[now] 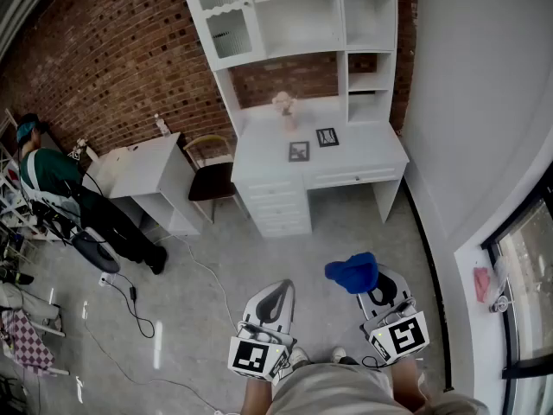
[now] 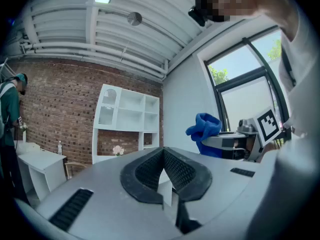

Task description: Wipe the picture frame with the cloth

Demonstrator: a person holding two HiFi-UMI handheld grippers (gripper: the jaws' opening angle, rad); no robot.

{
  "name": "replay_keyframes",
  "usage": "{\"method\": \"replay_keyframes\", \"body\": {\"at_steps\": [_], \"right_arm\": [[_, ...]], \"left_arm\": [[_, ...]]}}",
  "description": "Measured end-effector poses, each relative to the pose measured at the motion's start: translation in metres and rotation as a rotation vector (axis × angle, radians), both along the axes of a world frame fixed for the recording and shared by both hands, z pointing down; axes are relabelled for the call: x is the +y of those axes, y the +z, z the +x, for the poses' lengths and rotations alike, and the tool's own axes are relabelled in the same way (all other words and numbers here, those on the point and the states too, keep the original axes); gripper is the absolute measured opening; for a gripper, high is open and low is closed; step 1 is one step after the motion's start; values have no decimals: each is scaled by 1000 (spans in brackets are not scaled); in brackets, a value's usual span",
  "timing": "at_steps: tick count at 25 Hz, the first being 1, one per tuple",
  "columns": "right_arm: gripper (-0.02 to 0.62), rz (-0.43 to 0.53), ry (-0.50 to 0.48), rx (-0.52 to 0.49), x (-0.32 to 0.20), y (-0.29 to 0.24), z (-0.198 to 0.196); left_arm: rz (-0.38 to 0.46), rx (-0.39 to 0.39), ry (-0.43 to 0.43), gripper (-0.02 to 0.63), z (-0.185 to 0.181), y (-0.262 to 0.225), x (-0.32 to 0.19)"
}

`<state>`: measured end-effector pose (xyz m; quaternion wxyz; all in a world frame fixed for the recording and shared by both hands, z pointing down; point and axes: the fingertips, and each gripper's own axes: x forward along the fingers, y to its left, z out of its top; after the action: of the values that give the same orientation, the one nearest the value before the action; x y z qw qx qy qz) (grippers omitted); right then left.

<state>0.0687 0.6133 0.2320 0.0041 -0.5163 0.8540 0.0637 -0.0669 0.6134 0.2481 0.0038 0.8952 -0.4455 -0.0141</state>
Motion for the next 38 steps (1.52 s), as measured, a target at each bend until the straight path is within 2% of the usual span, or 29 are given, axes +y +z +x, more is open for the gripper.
{"method": "replay_keyframes", "body": {"at_steps": [6,14,19,38], "right_arm": [[83,-32,-50,-16,11,13,21],[84,-74,-27,-66,-10,26,35],[84,-99,1,-79,-34,35,33],[86,-121,54,21,-167,43,-20]], "left_arm": [[-14,-1,-18,-2,27,9,15],[-49,-17,-44,-2,36,21,2],[-40,-15,-42,-2,33,21,-24],[-36,9,29,-2,-13,26,-167]]}}
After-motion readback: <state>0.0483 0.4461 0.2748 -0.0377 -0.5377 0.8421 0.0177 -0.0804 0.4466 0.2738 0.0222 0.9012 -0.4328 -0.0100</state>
